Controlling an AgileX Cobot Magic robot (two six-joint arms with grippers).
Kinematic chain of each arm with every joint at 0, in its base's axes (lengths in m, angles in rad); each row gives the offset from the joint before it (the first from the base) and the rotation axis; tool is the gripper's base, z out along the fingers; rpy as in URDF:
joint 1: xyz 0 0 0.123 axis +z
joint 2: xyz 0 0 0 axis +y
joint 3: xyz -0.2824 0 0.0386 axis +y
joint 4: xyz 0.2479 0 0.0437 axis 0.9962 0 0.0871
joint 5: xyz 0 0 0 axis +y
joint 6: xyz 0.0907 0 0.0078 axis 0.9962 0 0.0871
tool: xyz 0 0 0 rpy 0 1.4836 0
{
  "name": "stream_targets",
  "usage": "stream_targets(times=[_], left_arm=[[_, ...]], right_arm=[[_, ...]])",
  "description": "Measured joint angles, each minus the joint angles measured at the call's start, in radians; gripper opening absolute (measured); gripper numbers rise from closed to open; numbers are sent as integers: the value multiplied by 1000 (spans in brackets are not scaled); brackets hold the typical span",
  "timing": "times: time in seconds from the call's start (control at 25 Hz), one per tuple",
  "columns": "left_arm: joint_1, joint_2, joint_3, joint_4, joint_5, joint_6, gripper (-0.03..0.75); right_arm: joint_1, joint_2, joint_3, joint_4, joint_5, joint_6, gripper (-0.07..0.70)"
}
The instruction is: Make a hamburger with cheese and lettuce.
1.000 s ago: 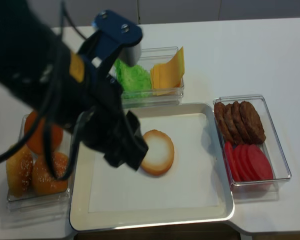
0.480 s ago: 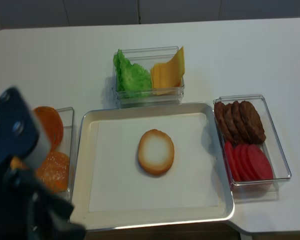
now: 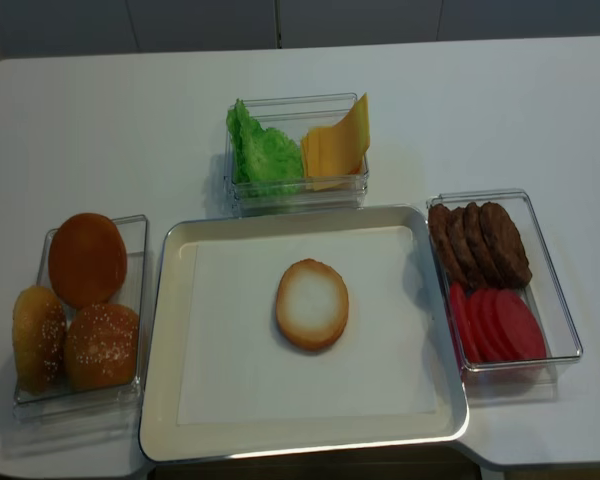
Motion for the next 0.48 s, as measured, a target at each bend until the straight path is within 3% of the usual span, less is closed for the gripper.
stream_targets(times=[0.48], left_arm=[[0, -297, 135, -35, -7, 71, 291]], right_arm=[[0, 0, 0, 0, 0, 0, 170]])
